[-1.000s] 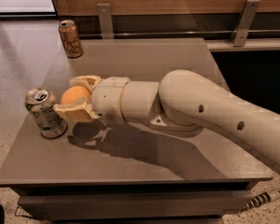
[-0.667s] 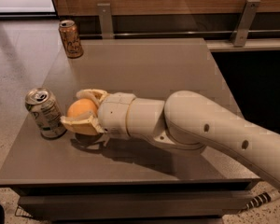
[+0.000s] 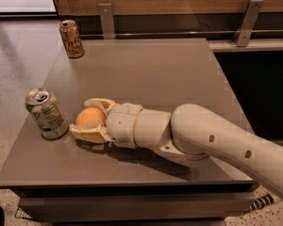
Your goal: Move orange near 7up can
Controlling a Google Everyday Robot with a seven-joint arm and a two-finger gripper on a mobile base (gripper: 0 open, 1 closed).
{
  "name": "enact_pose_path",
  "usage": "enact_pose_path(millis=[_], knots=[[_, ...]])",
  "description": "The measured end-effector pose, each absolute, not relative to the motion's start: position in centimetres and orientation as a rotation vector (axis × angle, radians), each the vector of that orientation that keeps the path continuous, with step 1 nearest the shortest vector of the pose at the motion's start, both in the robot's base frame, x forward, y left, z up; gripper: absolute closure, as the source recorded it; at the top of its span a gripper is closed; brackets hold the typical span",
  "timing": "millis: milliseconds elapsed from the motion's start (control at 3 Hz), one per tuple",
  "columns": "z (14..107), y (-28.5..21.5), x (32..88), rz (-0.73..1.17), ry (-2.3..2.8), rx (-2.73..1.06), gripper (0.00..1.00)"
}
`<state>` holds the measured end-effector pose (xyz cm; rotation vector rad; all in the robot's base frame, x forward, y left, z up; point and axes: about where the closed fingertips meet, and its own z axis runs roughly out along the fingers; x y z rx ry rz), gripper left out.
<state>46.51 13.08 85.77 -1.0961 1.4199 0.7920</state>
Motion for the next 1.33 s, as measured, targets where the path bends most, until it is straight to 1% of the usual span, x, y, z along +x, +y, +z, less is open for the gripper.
enact_pose_path(millis=[1000, 1333], knots=[[85.88, 13.52, 46.26, 0.795, 1.414, -1.105, 0.13], [85.92, 13.67, 46.18, 0.796, 1.413, -1.108, 0.0]])
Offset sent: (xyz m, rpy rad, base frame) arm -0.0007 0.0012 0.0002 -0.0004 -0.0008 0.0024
